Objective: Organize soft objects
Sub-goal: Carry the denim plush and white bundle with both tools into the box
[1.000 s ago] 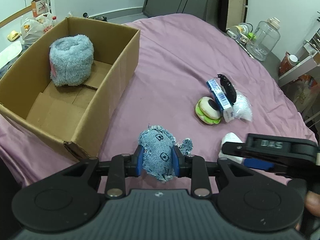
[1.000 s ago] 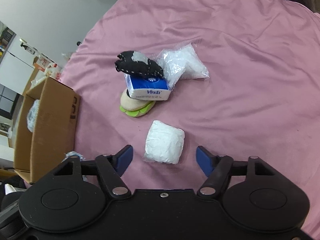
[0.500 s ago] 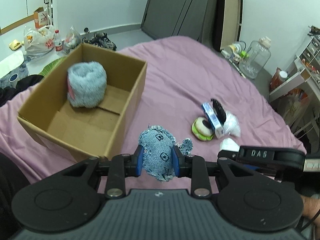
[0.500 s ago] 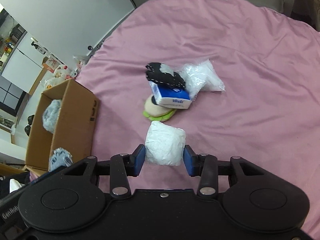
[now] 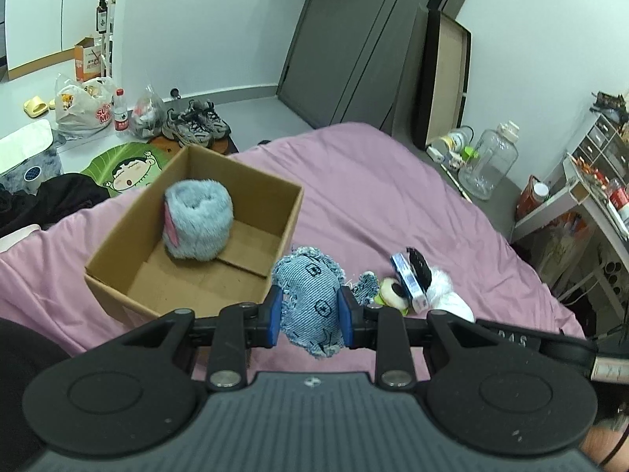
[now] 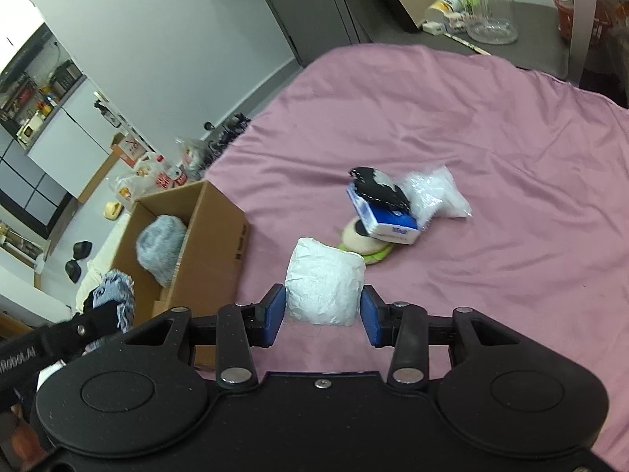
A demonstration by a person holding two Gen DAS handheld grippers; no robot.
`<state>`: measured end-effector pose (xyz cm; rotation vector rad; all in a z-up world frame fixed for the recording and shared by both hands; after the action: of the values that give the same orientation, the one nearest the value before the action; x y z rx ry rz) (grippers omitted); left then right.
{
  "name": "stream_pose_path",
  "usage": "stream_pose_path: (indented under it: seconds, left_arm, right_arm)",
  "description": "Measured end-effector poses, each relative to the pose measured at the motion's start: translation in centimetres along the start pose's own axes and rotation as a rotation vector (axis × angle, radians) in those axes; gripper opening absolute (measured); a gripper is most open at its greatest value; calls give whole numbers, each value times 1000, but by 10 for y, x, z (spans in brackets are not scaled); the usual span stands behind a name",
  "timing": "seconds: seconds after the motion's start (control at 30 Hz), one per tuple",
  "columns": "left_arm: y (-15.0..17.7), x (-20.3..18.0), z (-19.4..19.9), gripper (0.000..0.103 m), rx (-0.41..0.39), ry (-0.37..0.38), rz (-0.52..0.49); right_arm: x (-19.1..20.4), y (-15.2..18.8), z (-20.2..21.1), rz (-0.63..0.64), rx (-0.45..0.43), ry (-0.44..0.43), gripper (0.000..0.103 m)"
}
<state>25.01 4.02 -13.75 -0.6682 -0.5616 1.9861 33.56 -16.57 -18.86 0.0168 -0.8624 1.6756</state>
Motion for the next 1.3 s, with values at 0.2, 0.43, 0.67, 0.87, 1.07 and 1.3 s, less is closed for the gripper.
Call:
stream_pose_path:
  seconds: [0.2,0.43,0.67,0.87,1.07,1.3]
  left_arm:
    - [-11,15,0,28,-13,-20,2]
    - [-23,37,-3,28,-38,-57,13]
    - [-32,67,-17,28,-25,-124,38]
    - [-31,89,-33,28,16,-164,52]
    - [-27,101,-45,28,42,-181,67]
    - [-25,112,-60,29,75,-199,74]
  right_arm:
    - [15,-1,7,33,-35,-7,41]
    - [30,-8,10,44,-92,-58,41]
    - [51,-17,4,54,-128,-90,41]
    - [75,-23,-8,75,-137,-123,41]
    - [92,-23,-26,106,-115,-138,41]
    - [106,-24,-45,110,-94,-155,41]
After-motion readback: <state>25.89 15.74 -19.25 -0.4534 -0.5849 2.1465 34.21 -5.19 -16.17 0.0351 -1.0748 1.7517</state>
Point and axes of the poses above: each gripper's, at about its wrist camera, not at the fingertips, and z roughly against the way its jaws point, x to its left, y to its underside, the point moved 8 cm from there along -z, roughly the way its jaws point, and after that the axes turned 5 degrees about -y, right-handed, at the moved point
